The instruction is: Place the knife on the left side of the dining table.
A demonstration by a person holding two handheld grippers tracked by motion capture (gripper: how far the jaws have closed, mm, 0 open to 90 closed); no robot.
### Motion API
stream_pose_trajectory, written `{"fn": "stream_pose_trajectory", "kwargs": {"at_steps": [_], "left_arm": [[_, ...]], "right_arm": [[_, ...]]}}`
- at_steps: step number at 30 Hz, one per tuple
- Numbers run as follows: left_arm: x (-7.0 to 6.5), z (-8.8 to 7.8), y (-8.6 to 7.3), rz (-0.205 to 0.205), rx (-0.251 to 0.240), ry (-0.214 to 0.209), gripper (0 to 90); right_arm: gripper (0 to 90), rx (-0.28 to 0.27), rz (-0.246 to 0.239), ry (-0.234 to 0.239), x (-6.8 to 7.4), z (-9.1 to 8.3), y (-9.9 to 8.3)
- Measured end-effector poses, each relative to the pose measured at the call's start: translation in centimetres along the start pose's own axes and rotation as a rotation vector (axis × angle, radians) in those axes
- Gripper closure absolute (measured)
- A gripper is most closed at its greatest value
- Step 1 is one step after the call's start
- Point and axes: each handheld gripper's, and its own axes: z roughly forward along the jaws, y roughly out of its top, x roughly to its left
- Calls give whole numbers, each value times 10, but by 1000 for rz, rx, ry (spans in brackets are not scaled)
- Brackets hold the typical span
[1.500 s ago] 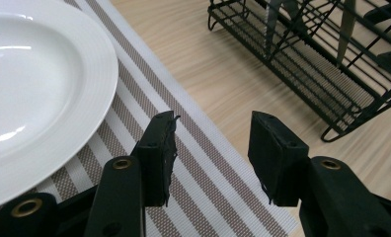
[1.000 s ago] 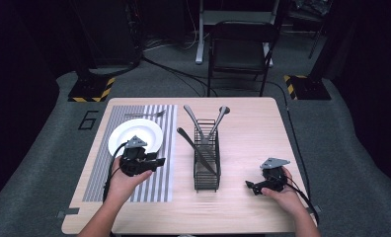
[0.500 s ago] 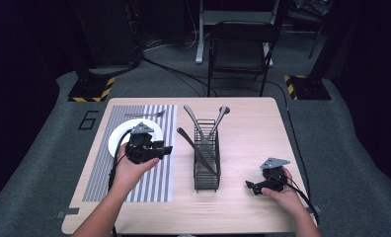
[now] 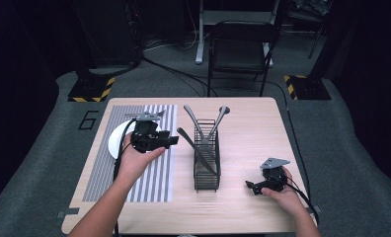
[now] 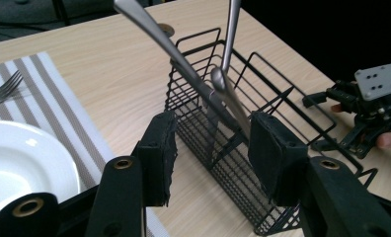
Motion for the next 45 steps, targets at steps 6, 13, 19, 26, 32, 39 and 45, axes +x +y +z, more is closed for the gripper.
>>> {"fn": "stream_pose_trajectory", "kwargs": {"at_steps": [6, 13, 19, 26, 32, 39, 45], "left_arm": [[-5, 6, 10, 10, -1, 0, 527], [-7, 17, 16, 5, 0, 1, 537], [-7, 22, 18, -1, -4, 4, 562], [-6, 30, 17, -12, -16, 11, 608], [-6, 38, 16, -16, -15, 13, 643], [-9, 38, 15, -5, -27, 22, 723], [-11, 36, 16, -8, -29, 8, 735]], "right_arm": [[0, 0, 1, 0, 0, 0, 0], [0, 0, 0, 0, 0, 0, 0], [0, 0, 0, 0, 0, 0, 0], [0, 0, 0, 0, 0, 0, 0], [0, 0, 0, 0, 0, 0, 0], [0, 0, 0, 0, 0, 0, 0], [0, 0, 1, 0, 0, 0, 0]]}}
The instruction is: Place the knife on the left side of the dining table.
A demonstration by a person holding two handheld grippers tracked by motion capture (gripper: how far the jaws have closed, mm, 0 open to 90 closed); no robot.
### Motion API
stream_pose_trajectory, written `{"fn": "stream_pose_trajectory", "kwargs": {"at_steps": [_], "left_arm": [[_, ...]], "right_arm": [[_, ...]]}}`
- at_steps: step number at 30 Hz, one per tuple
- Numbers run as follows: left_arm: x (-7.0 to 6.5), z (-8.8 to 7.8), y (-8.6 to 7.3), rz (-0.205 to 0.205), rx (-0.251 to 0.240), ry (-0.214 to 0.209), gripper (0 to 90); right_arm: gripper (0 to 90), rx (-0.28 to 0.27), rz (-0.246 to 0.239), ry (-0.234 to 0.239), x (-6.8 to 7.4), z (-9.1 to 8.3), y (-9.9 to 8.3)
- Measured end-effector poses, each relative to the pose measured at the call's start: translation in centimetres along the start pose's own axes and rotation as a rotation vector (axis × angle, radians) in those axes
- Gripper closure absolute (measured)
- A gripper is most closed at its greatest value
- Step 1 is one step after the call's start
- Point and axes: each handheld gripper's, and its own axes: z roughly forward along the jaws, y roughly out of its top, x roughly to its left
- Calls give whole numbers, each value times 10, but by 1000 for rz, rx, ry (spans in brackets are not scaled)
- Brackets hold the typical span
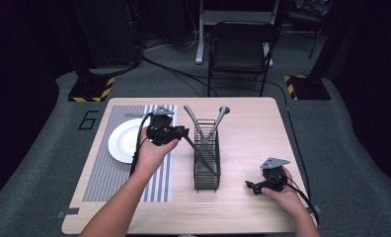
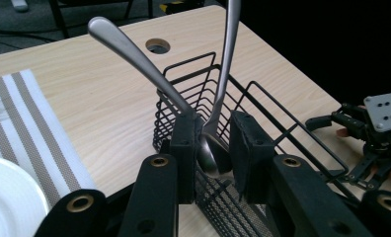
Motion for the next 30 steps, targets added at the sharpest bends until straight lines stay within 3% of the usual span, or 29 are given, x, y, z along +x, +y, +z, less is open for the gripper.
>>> {"fn": "stream_pose_trajectory", "kwargs": {"at_steps": [14, 20, 25, 30], "left_arm": [[-25, -7, 8, 61, -11, -53, 783], [-36, -8, 11, 93, -4, -47, 789], [-39, -7, 12, 92, -8, -46, 794], [-40, -8, 13, 75, -9, -81, 807]], "right_arm": [[0, 0, 0, 1, 0, 0, 0], [0, 0, -1, 1, 0, 0, 0], [0, 0, 0, 0, 0, 0, 0], [0, 0, 0, 0, 0, 0, 0]]}}
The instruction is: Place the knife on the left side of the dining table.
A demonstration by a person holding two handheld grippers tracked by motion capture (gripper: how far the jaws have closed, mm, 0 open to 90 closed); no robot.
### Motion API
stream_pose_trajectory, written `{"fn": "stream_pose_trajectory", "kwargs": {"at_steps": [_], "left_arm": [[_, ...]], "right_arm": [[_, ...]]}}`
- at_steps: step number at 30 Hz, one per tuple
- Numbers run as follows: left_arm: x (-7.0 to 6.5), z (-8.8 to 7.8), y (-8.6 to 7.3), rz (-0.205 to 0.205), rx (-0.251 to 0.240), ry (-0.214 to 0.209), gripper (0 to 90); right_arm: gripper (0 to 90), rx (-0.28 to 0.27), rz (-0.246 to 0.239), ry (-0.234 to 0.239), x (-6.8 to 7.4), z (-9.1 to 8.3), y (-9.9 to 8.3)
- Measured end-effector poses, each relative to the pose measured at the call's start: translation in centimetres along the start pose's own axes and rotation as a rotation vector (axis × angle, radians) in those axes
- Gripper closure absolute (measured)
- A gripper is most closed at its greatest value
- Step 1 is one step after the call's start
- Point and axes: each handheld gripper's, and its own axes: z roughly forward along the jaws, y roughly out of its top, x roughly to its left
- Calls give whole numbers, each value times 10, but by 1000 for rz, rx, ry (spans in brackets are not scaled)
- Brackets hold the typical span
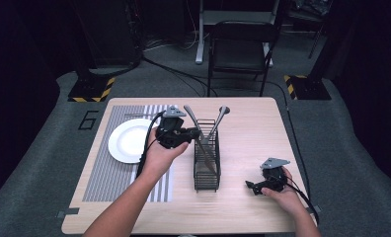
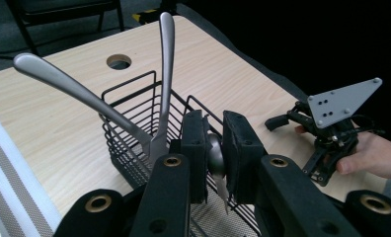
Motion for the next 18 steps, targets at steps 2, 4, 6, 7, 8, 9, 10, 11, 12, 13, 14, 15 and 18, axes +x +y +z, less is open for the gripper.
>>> {"fn": "stream_pose_trajectory", "kwargs": {"at_steps": [2, 4, 6, 7, 8, 9, 10, 11, 12, 13, 14, 15, 18], "left_arm": [[-2, 0, 0, 0, 0, -11, 812], [-4, 0, 1, 9, 2, -9, 812], [-6, 0, 2, 17, 5, -18, 815], [-7, 0, 2, 20, 5, -21, 818], [-10, 0, 3, 22, 6, -23, 819], [-11, 0, 3, 28, 3, -27, 822], [-13, 0, 4, 36, 7, -31, 823], [-14, 0, 4, 41, 5, -36, 825], [-16, 0, 4, 45, 5, -42, 828], [-19, 0, 5, 53, 9, -44, 830], [-21, 0, 6, 62, 9, -47, 831], [-23, 0, 6, 71, 11, -51, 833], [-27, -1, 9, 92, 9, -48, 835]], "right_arm": [[0, 0, 0, 0, 0, 0, 0], [0, 0, 0, 0, 0, 0, 0], [0, 0, 0, 0, 0, 0, 0], [0, 0, 0, 0, 0, 0, 0], [0, 0, 0, 0, 0, 0, 0], [0, 0, 0, 0, 0, 0, 0], [0, 0, 0, 0, 0, 0, 0], [0, 0, 0, 0, 0, 0, 0], [0, 0, 0, 0, 0, 0, 0], [0, 0, 0, 0, 0, 0, 0], [0, 0, 0, 0, 0, 0, 0], [0, 0, 0, 0, 0, 0, 0], [0, 1, -1, 1, 0, 0, 0]]}}
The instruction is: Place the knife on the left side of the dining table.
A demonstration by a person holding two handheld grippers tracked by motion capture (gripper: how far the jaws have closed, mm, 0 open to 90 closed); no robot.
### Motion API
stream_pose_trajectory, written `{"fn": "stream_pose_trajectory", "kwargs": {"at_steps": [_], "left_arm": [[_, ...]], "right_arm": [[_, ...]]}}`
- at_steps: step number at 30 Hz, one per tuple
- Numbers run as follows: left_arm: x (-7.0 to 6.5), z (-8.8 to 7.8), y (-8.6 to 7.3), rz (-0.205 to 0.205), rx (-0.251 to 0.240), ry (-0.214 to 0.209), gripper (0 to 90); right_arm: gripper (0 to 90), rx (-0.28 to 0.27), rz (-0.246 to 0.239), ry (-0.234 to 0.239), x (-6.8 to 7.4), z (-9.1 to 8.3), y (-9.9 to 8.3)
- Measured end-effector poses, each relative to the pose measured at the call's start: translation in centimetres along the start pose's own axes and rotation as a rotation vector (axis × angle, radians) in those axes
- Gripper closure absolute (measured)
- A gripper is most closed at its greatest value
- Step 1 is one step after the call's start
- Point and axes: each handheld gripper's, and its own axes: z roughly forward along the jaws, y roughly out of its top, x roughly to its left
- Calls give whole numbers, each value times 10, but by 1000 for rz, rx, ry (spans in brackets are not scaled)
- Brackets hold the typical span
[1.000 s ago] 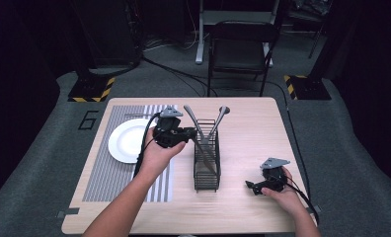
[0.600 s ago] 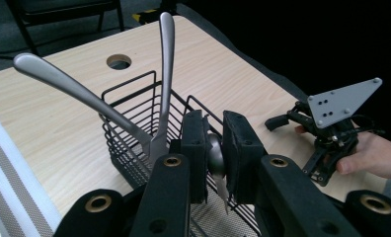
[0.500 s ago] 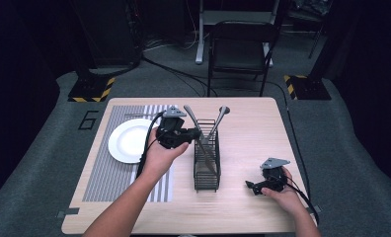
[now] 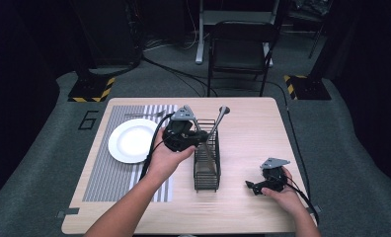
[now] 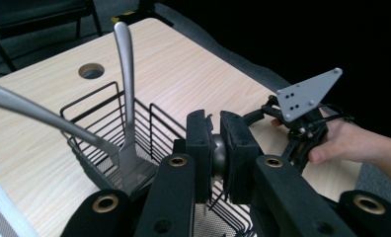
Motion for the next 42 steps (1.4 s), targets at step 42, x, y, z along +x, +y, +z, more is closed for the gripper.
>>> {"fn": "stream_pose_trajectory", "kwargs": {"at_steps": [42], "left_arm": [[-7, -85, 38, 9, -108, 63, 835]], "right_arm": [[0, 0, 0, 0, 0, 0, 0]]}}
